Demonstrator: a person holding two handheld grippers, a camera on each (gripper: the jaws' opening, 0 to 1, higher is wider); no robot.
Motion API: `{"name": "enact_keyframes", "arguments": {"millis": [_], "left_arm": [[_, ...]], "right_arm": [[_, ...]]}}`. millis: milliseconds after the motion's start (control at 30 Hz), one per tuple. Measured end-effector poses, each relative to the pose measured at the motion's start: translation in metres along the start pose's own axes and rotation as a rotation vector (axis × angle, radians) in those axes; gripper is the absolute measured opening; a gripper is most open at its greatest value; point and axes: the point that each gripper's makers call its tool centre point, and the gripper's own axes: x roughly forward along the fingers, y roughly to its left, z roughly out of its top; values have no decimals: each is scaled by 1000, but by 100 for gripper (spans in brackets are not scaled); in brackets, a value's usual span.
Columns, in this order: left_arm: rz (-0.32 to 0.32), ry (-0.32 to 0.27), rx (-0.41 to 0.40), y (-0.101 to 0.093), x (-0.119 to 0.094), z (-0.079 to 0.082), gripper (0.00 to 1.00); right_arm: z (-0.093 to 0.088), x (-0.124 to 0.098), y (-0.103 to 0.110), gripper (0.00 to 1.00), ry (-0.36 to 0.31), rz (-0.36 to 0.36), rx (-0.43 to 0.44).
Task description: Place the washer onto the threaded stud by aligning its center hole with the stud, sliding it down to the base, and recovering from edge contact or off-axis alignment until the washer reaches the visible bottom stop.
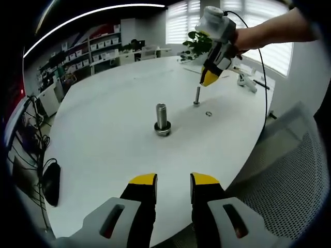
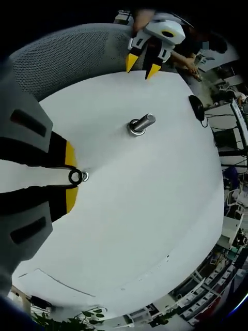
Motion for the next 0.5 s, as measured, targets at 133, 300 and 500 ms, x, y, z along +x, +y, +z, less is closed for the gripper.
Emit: {"name": "enact_keyframes", "arguments": {"millis": [133,300,500], "left_arm": [[2,1,1,0,0,0,24],[1,1,1,0,0,0,24],[0,1,2,0,0,0,24]], "right_arm": [[-1,4,0,13,16,3,-10],[0,5,-3,13,17,3,-4],[-2,10,-3,14,24,8,12]]}}
